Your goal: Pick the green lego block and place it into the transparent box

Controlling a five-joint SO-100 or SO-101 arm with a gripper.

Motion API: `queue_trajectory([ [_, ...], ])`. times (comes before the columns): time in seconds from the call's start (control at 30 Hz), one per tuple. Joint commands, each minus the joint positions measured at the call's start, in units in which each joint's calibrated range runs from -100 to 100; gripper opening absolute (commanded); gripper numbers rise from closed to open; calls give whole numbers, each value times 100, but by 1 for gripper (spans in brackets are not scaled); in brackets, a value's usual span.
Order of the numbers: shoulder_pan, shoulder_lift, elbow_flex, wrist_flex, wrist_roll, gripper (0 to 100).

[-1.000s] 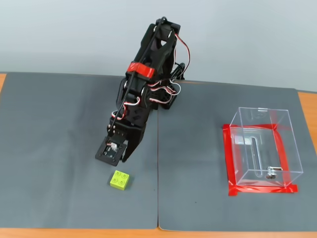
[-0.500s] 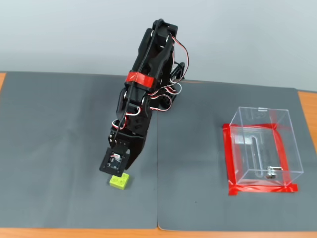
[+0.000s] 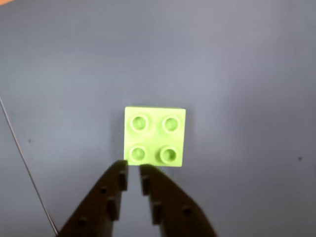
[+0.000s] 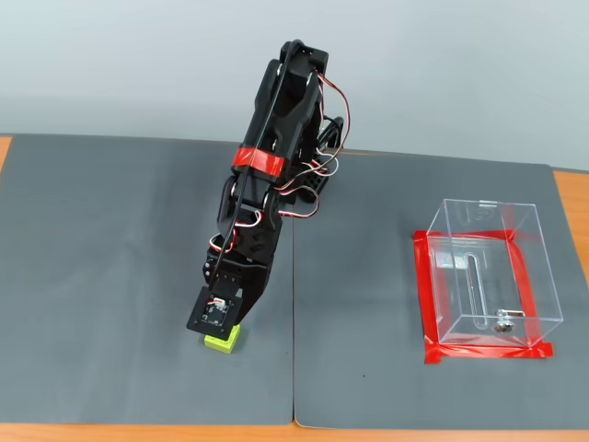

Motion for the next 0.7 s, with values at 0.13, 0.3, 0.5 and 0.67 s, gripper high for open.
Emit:
queue_trajectory([
  [0.13, -113, 108, -304, -40, 20, 25],
  [0.3, -143, 202, -313, -84, 20, 31],
  [0.5, -150, 236, -295, -370, 20, 36],
  [0.67, -150, 507, -304, -596, 20, 36],
])
